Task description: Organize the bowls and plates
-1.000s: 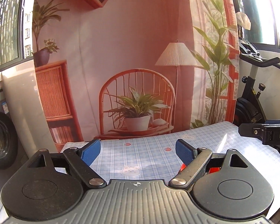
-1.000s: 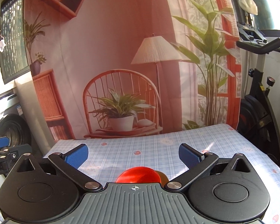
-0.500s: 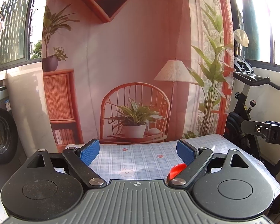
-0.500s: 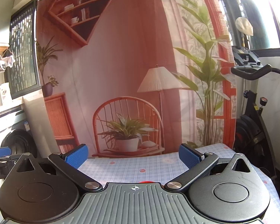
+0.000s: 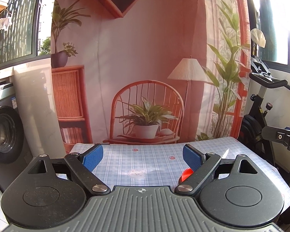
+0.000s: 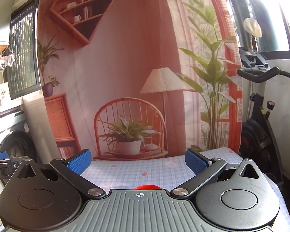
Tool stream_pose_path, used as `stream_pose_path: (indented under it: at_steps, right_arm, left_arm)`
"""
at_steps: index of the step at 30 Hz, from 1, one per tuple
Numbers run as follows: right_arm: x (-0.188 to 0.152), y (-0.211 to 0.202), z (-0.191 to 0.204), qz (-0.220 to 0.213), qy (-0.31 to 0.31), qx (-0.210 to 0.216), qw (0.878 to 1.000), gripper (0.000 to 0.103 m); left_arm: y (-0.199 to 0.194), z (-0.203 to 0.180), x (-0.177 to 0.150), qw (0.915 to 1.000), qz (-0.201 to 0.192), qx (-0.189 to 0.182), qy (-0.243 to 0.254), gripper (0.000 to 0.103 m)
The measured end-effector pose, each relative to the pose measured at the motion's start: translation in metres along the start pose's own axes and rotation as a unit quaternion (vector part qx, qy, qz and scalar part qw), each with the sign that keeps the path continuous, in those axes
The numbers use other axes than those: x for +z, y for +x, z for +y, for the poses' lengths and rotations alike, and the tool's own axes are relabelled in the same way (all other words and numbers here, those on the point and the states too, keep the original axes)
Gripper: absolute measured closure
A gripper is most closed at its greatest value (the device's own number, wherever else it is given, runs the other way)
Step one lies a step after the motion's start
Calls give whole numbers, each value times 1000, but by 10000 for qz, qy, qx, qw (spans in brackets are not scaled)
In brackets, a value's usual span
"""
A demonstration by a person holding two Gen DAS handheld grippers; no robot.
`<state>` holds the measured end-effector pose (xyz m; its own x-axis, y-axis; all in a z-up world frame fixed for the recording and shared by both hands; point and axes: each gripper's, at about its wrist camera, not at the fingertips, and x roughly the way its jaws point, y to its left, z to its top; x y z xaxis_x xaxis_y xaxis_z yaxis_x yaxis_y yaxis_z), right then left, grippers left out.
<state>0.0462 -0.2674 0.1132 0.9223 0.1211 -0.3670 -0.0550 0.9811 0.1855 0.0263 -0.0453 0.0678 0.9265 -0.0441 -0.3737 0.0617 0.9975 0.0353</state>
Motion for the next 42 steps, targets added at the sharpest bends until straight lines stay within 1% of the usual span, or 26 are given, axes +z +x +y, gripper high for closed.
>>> stream_pose_path:
  at_steps: [13,29,42]
  right_arm:
    - [-6,4,0,109,13,-5,9999,0]
    - [-12,7,-3,195,-2,-3,9998,0]
    - [-16,10,-3,301,-32,-7,9995,0]
  left_arm:
    - [4,2,0,9999,78,-71,-20,12]
    - [2,3,-2,9999,20,-113,-26,12]
    - [2,2,-3,9998,54,-155,-63,12]
